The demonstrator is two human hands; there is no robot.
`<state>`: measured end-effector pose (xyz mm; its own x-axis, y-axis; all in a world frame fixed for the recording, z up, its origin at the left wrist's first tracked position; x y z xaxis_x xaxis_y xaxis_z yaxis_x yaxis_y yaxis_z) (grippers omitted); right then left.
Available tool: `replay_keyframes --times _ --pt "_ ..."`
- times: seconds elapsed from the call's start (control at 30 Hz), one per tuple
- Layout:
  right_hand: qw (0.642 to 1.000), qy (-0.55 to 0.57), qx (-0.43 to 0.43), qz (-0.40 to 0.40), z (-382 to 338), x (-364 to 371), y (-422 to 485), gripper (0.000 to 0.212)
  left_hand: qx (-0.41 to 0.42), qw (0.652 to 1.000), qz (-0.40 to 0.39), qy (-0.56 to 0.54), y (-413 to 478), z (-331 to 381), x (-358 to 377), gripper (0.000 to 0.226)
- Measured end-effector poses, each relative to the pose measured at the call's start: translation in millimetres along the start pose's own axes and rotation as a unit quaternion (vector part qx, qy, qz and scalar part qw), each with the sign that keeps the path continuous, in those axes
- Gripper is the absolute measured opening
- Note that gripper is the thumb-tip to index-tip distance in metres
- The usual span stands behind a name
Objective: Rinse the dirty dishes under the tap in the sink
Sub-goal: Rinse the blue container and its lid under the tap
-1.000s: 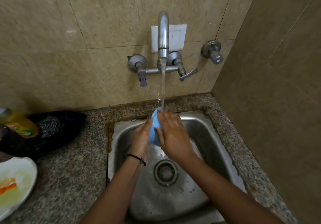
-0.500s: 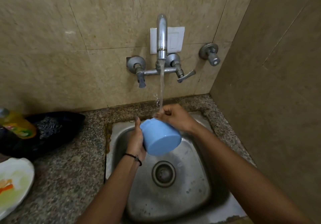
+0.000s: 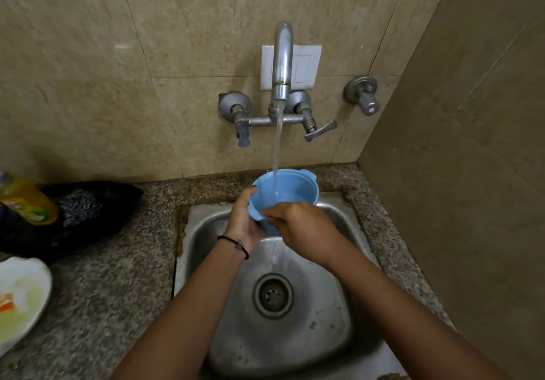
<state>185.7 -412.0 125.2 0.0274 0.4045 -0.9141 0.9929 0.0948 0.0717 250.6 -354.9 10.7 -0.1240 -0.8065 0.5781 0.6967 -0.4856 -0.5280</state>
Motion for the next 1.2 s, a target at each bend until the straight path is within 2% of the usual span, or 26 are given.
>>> replay_keyframes --times 0.13,0.33,0.4,0.5,0.63,0.7,0.83,0.93,1.2 --pt "0.999 -0.023 0.029 -0.038 0.5 6.6 14.6 0.039 -0.006 0.999 -0.025 -0.020 6.5 -2.3 17.6 0.051" --pt "0.998 -0.031 0.051 -0.038 -0.6 12.2 28.0 0.037 0.000 0.995 -0.051 -0.084 1.6 -3.1 34.0 0.056" --pt "0.997 0.010 0.039 -0.061 0.1 15.9 22.8 0.033 0.005 0.997 -0.046 -0.058 2.3 -3.4 25.0 0.059" --pt "0.991 0.106 0.037 -0.078 14.0 18.7 24.1 0.031 0.012 0.999 -0.038 -0.009 -1.1 0.4 12.1 0.051" --pt "0.987 0.152 0.060 0.001 32.8 16.9 42.6 0.015 0.038 0.999 -0.036 0.015 -9.6 -4.0 12.1 0.046" --pt "0.985 0.159 0.064 0.007 37.5 17.0 53.6 0.006 0.041 0.998 -0.040 0.018 -13.3 -7.5 11.2 0.048" --pt "0.995 0.019 0.098 -0.004 47.8 9.7 64.8 0.027 0.034 0.998 -0.048 0.031 -20.9 -7.4 1.9 0.043" --pt "0.990 -0.062 0.124 0.024 51.1 2.8 69.6 0.032 0.033 0.998 -0.032 0.044 -24.4 -4.6 -2.7 0.039" --pt "0.967 0.042 0.240 0.074 74.5 2.9 61.4 0.028 0.077 0.991 0.071 0.078 -25.2 0.6 -32.1 0.028"
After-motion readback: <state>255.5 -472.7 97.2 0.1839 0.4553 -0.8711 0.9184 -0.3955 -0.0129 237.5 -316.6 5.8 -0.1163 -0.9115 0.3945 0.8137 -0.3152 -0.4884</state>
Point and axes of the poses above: each hand's wrist, its own y-axis towards the middle knuckle, its own x-axis out of the palm, z = x × y, the point moved 7 cm from there along y, towards the middle knuckle
